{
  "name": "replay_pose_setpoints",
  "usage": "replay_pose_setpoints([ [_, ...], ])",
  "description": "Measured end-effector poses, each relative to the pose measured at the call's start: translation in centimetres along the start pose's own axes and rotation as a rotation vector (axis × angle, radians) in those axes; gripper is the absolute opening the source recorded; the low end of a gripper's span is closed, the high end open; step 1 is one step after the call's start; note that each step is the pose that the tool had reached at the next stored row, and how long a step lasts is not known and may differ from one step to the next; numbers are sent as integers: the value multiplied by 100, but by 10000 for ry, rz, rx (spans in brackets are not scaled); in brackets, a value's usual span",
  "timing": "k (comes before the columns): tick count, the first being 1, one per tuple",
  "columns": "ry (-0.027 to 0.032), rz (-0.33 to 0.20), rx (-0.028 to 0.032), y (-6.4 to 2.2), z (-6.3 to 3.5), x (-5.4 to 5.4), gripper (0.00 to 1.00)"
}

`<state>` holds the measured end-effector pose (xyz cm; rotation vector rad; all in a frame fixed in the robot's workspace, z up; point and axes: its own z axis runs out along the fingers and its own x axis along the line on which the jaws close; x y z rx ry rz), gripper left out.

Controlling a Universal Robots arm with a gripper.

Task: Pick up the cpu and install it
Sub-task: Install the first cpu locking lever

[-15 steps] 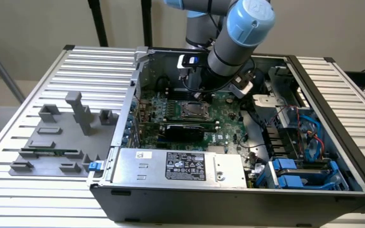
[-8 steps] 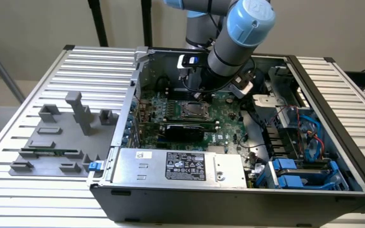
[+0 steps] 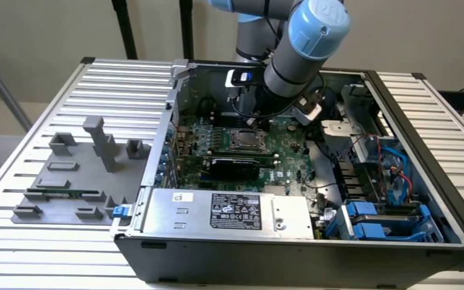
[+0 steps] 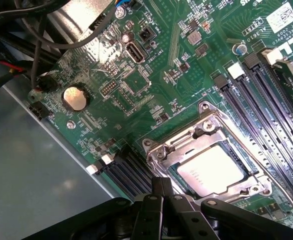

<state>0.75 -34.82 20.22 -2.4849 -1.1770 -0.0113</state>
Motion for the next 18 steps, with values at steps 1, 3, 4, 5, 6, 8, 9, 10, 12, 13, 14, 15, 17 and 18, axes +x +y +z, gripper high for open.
replay_pose_setpoints([
  [1,0,-1,1,3,-8,-5,11],
  [3,0,-1,0,18,-49,-33,11],
  [4,2,-1,1,30,-75,-54,11],
  [5,0,-1,1,46,-103,-82,11],
  [6,1,-1,1,62,-132,-112,11],
  [8,1,-1,2,82,-196,-167,11],
  [9,2,0,1,86,-229,-191,11],
  [10,1,0,1,90,-263,-215,11],
  [12,1,-1,1,98,-332,-263,11],
  [13,1,0,1,100,-367,-287,11],
  [14,1,0,0,103,-399,-310,11],
  [15,0,1,0,103,-429,-333,11],
  [17,0,-2,-1,94,-465,-380,11],
  [18,-3,-1,-4,84,-476,-405,11],
])
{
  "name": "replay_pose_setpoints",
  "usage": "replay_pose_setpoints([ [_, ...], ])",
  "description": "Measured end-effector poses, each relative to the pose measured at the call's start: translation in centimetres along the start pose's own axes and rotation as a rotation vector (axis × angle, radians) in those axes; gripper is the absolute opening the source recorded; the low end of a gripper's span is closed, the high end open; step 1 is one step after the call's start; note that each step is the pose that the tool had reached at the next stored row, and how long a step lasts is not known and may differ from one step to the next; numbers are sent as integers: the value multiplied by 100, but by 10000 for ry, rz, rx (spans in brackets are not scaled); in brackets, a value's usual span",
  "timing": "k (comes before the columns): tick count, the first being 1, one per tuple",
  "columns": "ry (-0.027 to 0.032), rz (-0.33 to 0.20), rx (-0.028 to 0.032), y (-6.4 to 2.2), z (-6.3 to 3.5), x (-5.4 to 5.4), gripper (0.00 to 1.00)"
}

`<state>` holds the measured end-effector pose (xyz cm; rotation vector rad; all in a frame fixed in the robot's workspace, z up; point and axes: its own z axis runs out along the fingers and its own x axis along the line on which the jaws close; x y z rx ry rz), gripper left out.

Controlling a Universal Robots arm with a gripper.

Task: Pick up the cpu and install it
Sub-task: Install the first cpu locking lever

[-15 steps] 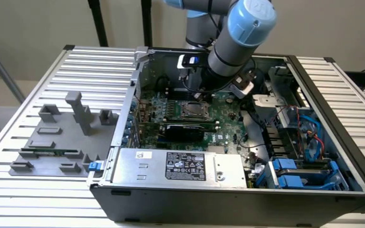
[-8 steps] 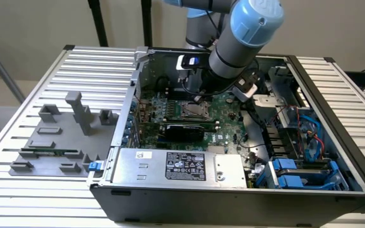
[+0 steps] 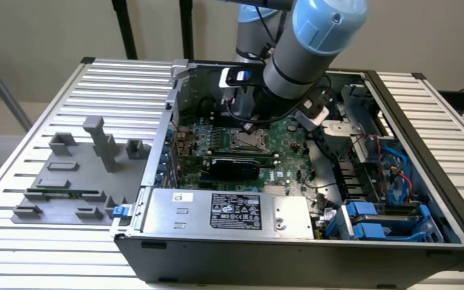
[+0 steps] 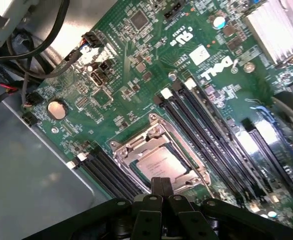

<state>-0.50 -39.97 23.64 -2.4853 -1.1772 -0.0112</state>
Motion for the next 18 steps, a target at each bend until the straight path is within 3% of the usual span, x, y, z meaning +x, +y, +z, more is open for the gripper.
replay_pose_setpoints([
  [11,-37,8,-34,-115,-56,-318,11],
  [18,-38,8,-35,-167,-64,-434,11],
])
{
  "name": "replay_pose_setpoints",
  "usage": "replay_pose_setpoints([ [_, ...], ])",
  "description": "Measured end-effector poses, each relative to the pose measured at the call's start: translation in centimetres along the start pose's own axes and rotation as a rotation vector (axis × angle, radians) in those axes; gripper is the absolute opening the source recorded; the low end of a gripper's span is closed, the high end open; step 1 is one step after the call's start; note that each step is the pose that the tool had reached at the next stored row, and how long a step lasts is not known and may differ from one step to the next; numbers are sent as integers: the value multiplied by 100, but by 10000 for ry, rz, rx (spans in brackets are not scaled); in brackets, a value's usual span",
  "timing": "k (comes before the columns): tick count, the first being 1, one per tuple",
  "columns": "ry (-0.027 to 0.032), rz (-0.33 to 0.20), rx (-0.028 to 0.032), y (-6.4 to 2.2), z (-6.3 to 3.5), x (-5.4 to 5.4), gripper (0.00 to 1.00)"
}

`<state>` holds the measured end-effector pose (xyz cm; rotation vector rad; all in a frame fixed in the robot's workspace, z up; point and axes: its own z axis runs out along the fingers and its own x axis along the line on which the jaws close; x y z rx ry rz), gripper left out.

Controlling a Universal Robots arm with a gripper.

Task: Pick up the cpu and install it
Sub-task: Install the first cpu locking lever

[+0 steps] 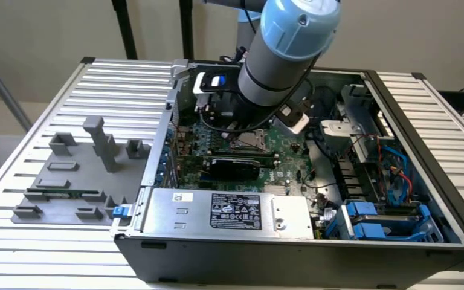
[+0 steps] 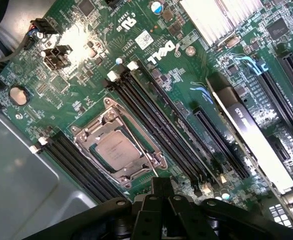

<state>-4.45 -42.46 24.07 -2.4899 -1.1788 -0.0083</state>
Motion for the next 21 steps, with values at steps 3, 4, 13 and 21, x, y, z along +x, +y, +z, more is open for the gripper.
replay_pose_setpoints([
  [3,3,-3,-11,-24,38,-37,11],
  [4,5,-5,-15,-28,52,-46,11],
  [13,52,-34,-84,-27,188,-70,11],
  [21,104,-76,-209,-88,328,-92,11],
])
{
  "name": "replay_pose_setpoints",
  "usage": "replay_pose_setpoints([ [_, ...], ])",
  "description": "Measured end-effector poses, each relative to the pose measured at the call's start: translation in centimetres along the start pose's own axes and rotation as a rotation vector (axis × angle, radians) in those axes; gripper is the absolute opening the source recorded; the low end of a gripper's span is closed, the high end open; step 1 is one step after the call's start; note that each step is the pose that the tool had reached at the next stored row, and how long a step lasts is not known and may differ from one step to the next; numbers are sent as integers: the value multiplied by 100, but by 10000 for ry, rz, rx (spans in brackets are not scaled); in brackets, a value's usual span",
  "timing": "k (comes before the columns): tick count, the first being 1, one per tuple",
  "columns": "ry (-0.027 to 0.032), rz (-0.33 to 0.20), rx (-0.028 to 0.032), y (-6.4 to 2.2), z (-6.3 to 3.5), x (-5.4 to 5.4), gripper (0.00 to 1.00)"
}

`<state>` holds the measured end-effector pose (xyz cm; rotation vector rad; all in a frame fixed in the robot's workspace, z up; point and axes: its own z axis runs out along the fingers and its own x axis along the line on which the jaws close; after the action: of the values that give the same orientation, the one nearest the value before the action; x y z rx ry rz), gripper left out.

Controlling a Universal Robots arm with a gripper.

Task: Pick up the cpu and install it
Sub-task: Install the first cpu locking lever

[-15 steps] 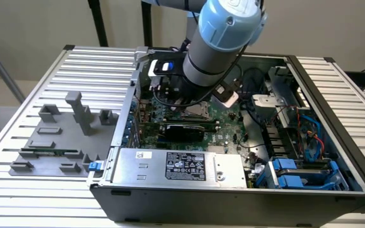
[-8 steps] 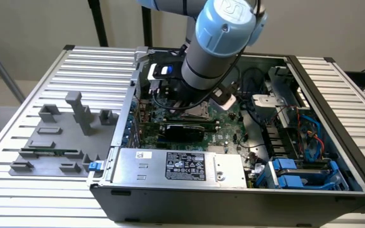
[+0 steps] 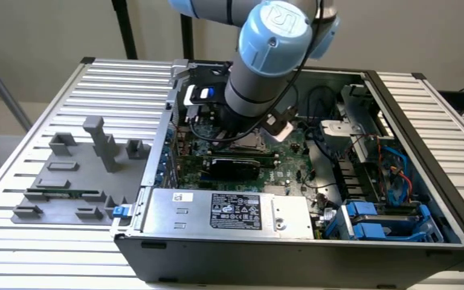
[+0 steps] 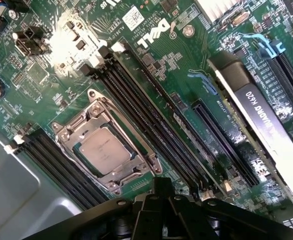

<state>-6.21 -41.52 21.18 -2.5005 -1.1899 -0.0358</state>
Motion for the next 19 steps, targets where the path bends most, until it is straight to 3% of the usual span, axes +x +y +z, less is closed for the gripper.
replay_pose_setpoints([
  [9,-24,-17,-133,-33,118,0,11],
  [19,-138,-16,-319,-56,223,21,11],
])
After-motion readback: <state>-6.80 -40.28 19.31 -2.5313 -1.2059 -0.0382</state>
